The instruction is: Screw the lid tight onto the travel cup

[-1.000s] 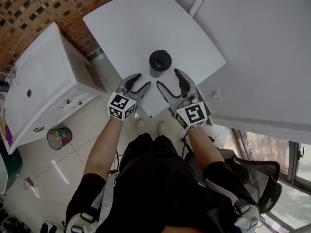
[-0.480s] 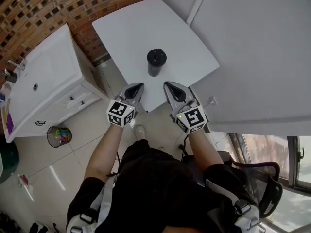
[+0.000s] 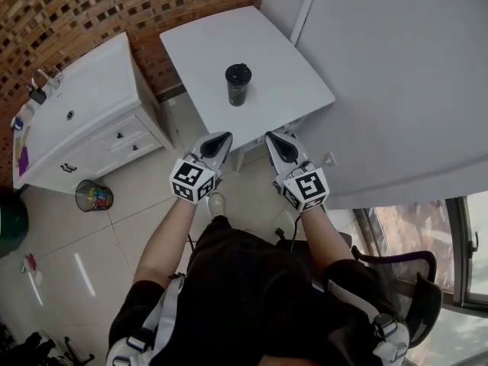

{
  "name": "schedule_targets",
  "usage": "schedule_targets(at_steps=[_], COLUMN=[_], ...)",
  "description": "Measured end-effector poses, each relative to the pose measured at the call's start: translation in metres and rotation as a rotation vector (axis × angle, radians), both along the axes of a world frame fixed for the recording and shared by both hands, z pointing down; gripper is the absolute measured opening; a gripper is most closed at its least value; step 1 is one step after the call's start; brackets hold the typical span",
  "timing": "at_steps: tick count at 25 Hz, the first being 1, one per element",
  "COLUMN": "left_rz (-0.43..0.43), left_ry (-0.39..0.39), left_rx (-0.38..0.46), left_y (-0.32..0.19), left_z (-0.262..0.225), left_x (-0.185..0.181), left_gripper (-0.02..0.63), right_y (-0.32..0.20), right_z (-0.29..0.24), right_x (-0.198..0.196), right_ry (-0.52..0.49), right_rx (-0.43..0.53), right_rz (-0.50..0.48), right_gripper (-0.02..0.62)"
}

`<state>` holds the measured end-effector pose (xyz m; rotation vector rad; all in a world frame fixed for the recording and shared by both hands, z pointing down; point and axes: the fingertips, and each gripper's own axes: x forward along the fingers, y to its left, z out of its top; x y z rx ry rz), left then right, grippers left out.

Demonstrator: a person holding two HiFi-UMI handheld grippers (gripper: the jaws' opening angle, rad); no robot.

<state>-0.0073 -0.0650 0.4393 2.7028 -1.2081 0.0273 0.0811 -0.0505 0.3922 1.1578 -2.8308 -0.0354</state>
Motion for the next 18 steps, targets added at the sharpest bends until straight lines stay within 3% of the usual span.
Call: schedule_targets(at_steps=[10,14,18], left_rz=[-0.028,0.026,0.049], left_ry=[0.048,0.133,0.123], left_rx=[-0.009,-0.009,0.011], left_y=[0.064,0.068,0.069], left_z=[-0.017,-0.023,-0.032], left_x=[-0.001,0.006,0.009], left_gripper=[0.002,0.002,0.002], right_y=[0.060,0.060,0.053], right_z=[-0.007,-0.009,-0.016], right_x=[0.026,0.034,0.038], right_ry=[-0.020,-0.043,-0.076], right_rx=[0.014,0.014,-0.002], right_rz=[0.010,0.063,0.111], right_gripper=[-0.002,-0.002,-0.002])
